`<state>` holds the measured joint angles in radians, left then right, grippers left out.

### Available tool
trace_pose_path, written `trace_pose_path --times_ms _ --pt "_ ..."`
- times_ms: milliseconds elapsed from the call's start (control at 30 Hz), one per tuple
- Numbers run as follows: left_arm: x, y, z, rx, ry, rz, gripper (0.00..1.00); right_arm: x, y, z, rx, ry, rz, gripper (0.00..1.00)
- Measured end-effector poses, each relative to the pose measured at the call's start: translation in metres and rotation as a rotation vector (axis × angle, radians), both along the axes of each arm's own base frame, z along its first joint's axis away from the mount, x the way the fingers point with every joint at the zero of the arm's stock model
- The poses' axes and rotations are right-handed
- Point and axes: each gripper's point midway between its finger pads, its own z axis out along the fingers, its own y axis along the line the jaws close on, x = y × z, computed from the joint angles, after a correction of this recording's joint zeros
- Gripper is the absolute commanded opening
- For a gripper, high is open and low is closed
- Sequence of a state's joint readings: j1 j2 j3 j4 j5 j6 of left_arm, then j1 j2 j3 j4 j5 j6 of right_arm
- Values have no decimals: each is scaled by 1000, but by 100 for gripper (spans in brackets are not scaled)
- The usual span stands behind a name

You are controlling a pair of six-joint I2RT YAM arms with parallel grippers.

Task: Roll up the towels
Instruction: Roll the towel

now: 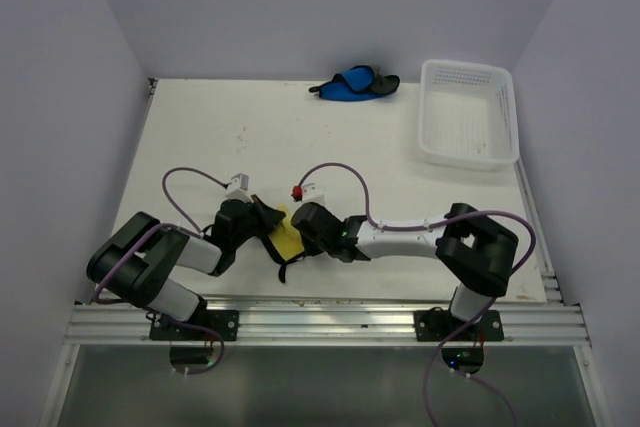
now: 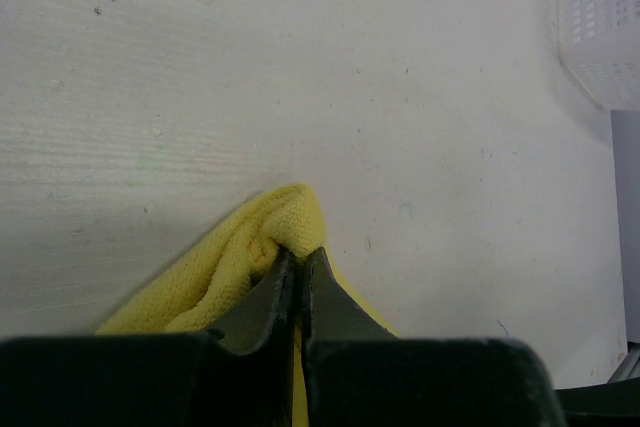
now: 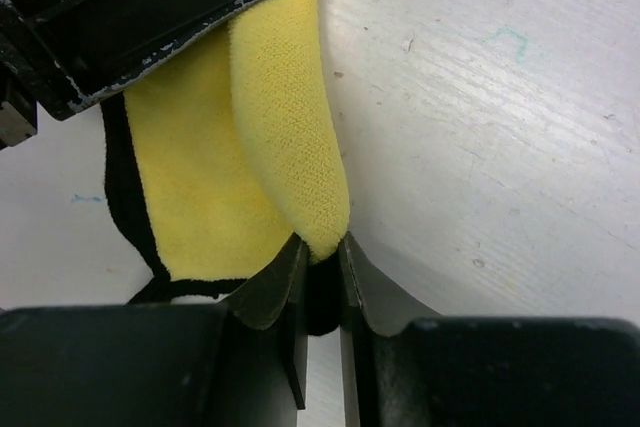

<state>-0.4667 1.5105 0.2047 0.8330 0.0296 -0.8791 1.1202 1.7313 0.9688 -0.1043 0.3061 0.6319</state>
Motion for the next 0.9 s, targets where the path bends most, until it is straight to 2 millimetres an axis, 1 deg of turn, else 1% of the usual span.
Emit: trace_pose_path --times_ms 33,100,167,333,567,733,900 --pt "0 0 0 -1 -1 0 0 0 0 0 -6 -8 6 9" --pt "1 0 0 -1 -2 0 0 -2 0 1 -25 -31 23 6" --pt "1 0 0 -1 -2 0 0 -5 3 2 -55 -69 51 0" --pt "1 -2 1 -1 7 -8 0 -21 17 3 -162 -198 152 0" --pt "0 -7 0 -8 34 -37 0 -27 15 -5 -406 -386 249 0" --pt "-1 -8 0 -14 50 -50 0 -33 20 -7 -616 -528 308 0" --pt "-5 -9 0 -25 70 -73 0 -38 22 -8 -766 -609 354 0"
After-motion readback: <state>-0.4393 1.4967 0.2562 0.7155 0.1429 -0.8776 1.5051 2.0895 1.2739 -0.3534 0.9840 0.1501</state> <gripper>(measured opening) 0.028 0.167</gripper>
